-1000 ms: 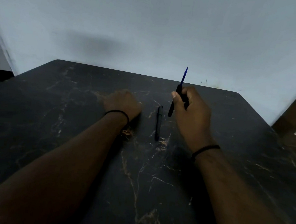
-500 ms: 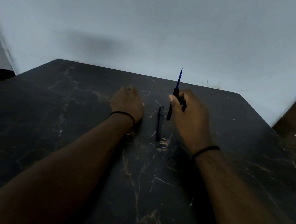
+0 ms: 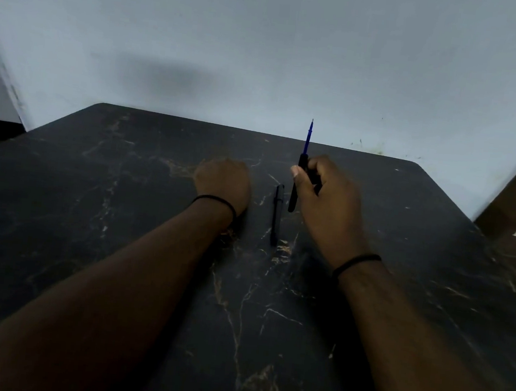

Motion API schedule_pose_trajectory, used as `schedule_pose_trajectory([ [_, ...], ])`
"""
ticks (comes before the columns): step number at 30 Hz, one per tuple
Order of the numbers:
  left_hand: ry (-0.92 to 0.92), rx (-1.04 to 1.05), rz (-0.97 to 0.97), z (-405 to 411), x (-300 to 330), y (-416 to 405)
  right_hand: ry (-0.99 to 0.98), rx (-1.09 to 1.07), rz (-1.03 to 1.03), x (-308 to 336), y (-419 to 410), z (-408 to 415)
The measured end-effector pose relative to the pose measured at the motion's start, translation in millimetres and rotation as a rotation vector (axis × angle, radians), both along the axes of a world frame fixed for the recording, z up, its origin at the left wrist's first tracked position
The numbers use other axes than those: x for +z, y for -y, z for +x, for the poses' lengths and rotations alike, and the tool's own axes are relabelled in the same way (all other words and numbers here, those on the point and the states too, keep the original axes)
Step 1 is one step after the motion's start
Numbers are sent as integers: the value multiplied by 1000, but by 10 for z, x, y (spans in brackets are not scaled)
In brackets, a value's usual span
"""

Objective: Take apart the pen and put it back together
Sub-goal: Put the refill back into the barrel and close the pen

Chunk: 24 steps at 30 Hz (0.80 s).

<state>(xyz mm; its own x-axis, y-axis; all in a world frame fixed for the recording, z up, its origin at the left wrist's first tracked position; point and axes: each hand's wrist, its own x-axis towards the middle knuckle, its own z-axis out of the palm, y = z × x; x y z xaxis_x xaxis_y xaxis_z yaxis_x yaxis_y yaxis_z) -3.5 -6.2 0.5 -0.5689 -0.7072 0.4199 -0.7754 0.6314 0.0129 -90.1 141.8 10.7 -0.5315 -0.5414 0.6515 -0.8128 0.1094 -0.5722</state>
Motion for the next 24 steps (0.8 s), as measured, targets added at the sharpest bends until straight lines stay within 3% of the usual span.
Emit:
schedule_pose_trajectory([
  [4, -37, -22, 14, -16, -10, -1, -1, -4, 6, 4, 0, 28],
  [6, -152, -44, 59, -9, -11, 32, -3, -12, 18, 6, 7, 32],
  [12, -939, -201, 472, -8, 5, 194, 43, 96, 86, -41, 13, -39],
  [16, -1292, -187, 641, -50, 2, 268, 25, 222, 239, -86, 19, -32],
  [19, -1378, -208, 698, -84, -2, 278, -8, 240, 292, -71, 24, -17],
  [24, -1333, -211, 688, -102, -14, 232, -1, 259, 275, -50, 3, 7],
])
